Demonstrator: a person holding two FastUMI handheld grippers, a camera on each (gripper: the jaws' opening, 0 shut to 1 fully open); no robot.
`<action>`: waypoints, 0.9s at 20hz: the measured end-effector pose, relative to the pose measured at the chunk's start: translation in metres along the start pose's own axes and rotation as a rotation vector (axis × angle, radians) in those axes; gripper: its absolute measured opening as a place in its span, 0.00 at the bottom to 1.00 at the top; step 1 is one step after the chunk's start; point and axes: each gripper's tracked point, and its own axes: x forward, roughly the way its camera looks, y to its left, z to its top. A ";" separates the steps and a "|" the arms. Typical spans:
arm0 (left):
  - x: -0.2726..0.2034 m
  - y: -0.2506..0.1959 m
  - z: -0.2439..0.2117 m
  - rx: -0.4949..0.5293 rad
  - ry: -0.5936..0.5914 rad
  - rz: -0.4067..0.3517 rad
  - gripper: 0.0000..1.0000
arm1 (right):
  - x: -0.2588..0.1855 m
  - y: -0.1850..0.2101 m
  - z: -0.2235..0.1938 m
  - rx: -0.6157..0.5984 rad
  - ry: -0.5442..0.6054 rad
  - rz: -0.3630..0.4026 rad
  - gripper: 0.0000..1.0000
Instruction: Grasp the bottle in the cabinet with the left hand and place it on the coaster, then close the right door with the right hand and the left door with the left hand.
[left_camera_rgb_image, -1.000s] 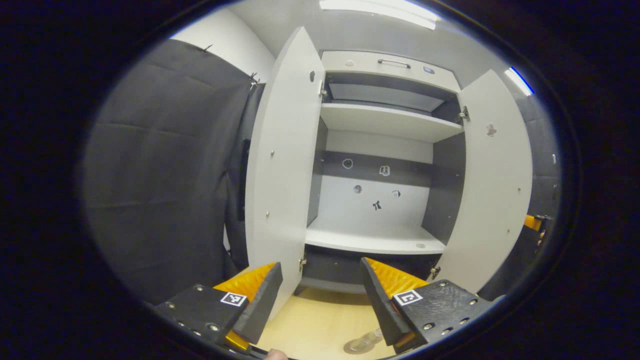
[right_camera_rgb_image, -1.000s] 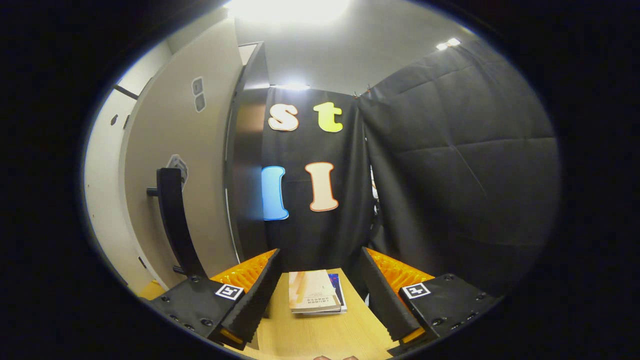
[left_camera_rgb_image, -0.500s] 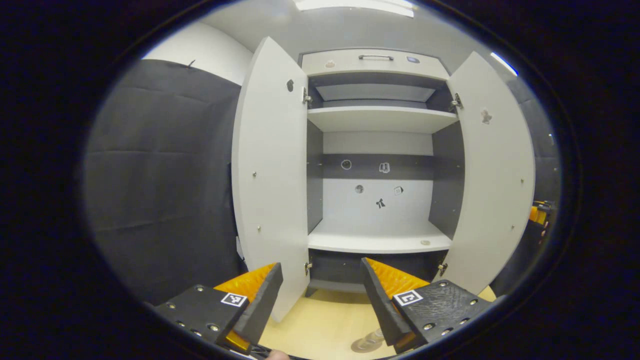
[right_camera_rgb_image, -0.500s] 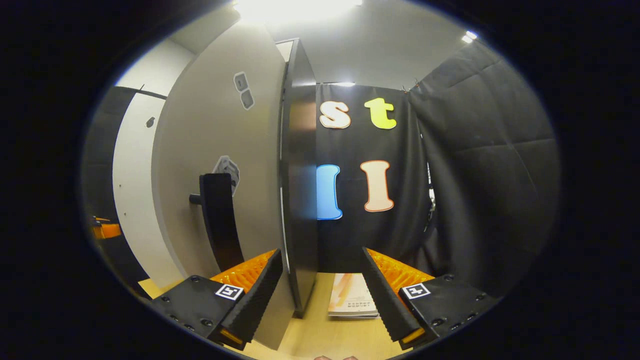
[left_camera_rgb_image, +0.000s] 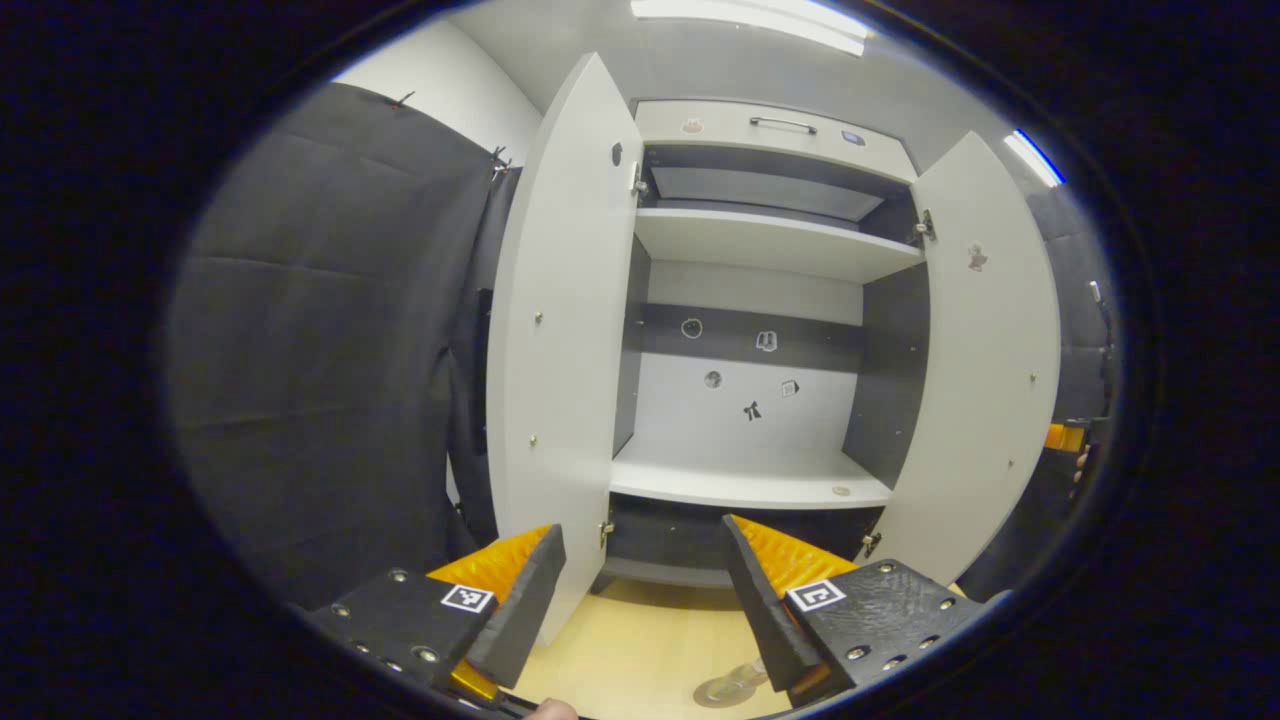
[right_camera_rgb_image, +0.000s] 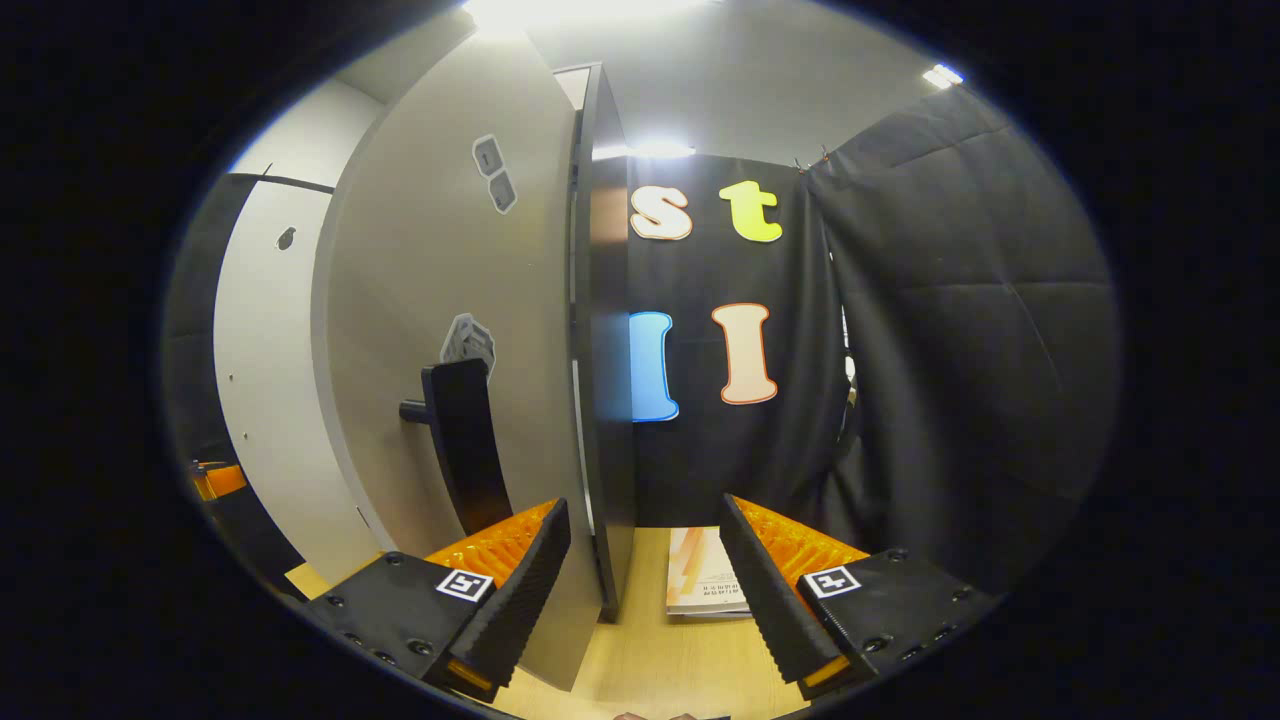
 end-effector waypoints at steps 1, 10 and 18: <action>0.000 0.003 -0.001 0.009 0.003 -0.009 0.91 | -0.003 0.011 -0.002 0.000 -0.002 0.002 0.91; -0.013 -0.003 -0.017 0.027 0.040 -0.108 0.91 | 0.001 0.090 -0.006 0.018 -0.004 0.020 0.97; -0.041 0.059 -0.020 0.059 0.042 -0.055 0.90 | 0.009 0.162 -0.010 0.030 -0.030 0.112 0.97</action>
